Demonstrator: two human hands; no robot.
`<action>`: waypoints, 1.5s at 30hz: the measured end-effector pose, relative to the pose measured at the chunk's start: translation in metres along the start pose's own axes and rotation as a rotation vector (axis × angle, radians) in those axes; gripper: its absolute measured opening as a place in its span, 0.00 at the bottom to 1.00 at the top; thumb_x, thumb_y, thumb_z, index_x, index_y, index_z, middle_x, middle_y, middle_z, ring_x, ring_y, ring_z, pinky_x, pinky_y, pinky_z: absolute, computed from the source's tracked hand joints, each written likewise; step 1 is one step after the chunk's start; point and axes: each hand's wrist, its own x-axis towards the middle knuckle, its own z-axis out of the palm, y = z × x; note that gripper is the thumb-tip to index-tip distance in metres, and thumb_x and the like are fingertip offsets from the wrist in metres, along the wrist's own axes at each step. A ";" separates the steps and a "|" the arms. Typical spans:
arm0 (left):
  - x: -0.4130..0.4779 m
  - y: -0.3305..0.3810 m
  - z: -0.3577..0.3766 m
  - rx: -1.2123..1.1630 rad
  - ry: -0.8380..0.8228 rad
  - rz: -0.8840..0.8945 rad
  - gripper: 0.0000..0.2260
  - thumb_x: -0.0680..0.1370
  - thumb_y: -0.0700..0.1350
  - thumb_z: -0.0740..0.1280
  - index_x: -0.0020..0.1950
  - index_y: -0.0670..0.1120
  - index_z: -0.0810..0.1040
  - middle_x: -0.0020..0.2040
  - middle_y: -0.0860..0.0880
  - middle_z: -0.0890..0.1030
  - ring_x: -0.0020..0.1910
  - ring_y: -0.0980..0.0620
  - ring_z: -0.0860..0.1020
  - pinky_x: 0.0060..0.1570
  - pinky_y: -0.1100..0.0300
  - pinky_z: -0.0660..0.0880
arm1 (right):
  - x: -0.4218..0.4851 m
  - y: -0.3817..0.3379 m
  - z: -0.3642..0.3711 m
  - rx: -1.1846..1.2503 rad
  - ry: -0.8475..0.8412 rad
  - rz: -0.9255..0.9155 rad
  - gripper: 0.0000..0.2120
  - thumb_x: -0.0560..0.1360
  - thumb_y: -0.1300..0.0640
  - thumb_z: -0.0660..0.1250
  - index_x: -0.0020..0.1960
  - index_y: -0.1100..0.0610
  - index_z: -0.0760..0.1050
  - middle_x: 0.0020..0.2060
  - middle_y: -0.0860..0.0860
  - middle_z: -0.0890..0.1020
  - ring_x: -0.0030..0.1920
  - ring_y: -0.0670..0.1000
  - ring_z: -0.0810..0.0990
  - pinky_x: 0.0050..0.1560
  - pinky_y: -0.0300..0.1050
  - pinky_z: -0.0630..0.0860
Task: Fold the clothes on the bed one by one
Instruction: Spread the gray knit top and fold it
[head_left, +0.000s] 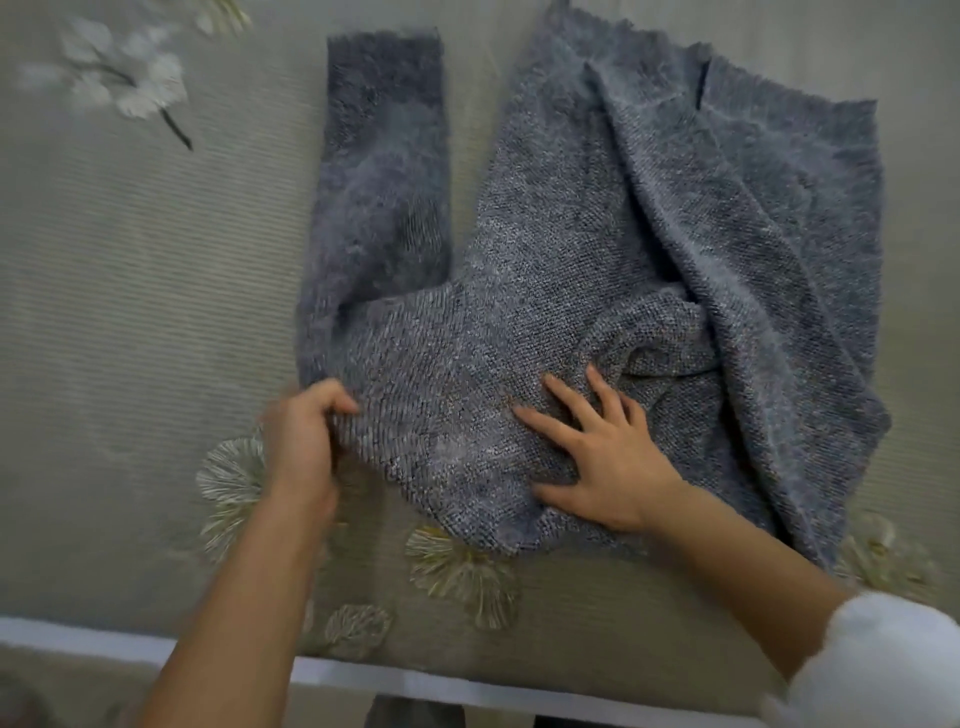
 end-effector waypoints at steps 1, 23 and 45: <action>-0.003 -0.006 -0.010 0.126 -0.006 -0.028 0.05 0.55 0.44 0.67 0.29 0.48 0.74 0.28 0.52 0.74 0.28 0.52 0.71 0.29 0.61 0.66 | -0.001 -0.001 -0.001 -0.033 -0.021 -0.015 0.40 0.67 0.24 0.53 0.73 0.31 0.40 0.78 0.44 0.42 0.75 0.57 0.33 0.72 0.66 0.43; 0.072 0.116 -0.047 -0.422 0.110 0.158 0.20 0.82 0.52 0.55 0.69 0.43 0.73 0.64 0.44 0.78 0.59 0.45 0.79 0.61 0.47 0.74 | 0.043 -0.026 0.012 0.066 0.195 0.195 0.35 0.69 0.23 0.39 0.71 0.30 0.28 0.76 0.45 0.32 0.75 0.51 0.31 0.69 0.62 0.35; -0.026 0.056 0.176 1.054 -0.626 1.272 0.11 0.74 0.53 0.68 0.48 0.48 0.72 0.68 0.44 0.73 0.70 0.49 0.65 0.69 0.55 0.58 | -0.023 0.043 -0.036 0.924 0.891 0.412 0.14 0.77 0.60 0.66 0.60 0.48 0.71 0.52 0.48 0.77 0.52 0.46 0.76 0.51 0.32 0.71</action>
